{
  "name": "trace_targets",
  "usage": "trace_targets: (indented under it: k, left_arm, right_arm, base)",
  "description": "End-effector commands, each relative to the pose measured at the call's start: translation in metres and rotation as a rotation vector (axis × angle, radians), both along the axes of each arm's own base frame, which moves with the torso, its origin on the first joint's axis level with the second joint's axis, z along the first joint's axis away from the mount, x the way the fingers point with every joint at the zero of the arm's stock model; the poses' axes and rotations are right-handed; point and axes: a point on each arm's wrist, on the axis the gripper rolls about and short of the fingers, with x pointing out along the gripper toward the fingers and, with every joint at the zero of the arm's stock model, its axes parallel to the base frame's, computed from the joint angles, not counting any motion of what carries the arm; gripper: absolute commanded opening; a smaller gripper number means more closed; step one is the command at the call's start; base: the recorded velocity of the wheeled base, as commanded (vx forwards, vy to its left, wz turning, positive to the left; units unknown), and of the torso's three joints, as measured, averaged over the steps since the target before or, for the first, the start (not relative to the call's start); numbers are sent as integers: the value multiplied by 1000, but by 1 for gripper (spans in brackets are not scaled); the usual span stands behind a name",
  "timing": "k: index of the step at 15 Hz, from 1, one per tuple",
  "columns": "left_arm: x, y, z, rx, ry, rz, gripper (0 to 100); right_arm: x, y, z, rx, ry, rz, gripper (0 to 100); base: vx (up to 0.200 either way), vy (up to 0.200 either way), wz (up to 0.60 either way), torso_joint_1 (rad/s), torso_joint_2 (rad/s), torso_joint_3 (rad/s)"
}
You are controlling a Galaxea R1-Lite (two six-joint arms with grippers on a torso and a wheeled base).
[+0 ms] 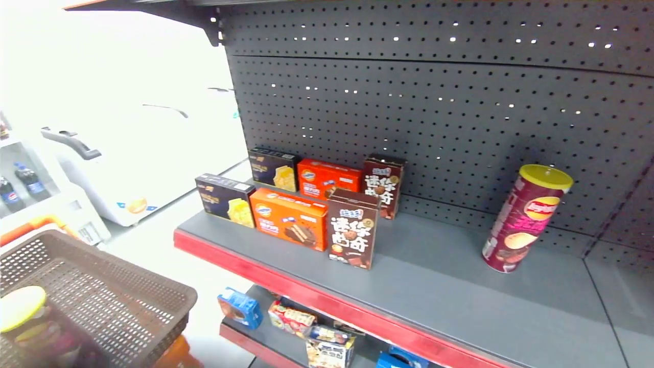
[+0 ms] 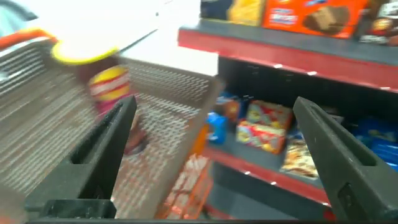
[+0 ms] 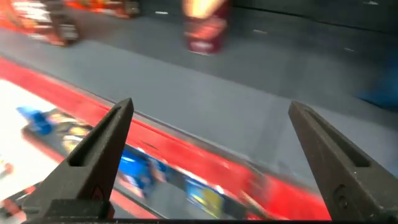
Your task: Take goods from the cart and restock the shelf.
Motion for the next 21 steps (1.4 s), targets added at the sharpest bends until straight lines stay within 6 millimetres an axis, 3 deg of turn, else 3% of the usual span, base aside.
trace_targets:
  k: [1, 6, 9, 13, 14, 17, 18, 19, 21]
  left_arm:
    - [0, 0, 0, -3, 1, 2, 100]
    - [0, 0, 0, -12, 1, 11, 100]
    - [-1, 0, 5, 25, -21, 25, 100]
    - [-17, 1, 58, 118, -6, 53, 100]
    - [-12, 1, 87, 150, 45, 52, 100]
    - [44, 5, 150, 230, 231, 204, 100]
    - [57, 7, 159, 241, 257, 233, 100]
    - [89, 9, 169, 256, 310, 259, 100]
    - [128, 12, 169, 177, 379, 221, 100]
  right_arm:
    - [0, 0, 0, 0, 1, 0, 100]
    - [0, 0, 0, 0, 1, 0, 100]
    - [0, 0, 0, 0, 0, 0, 100]
    - [0, 0, 0, 0, 0, 0, 100]
    - [0, 0, 0, 0, 1, 0, 100]
    - [0, 0, 0, 0, 1, 0, 100]
    - [0, 0, 0, 0, 0, 0, 100]
    - [0, 0, 0, 0, 0, 0, 100]
    - [0, 0, 0, 0, 0, 0, 100]
  base:
    - [0, 0, 600, 2, 2, -2]
    - [0, 0, 600, 2, 2, 5]
    - [0, 0, 0, 0, 0, 0]
    - [0, 0, 0, 0, 0, 0]
    - [0, 0, 0, 0, 0, 0]
    - [0, 0, 0, 0, 0, 0]
    - [0, 0, 0, 0, 0, 0]
    - [0, 0, 0, 0, 0, 0]
    - [0, 0, 0, 0, 0, 0]
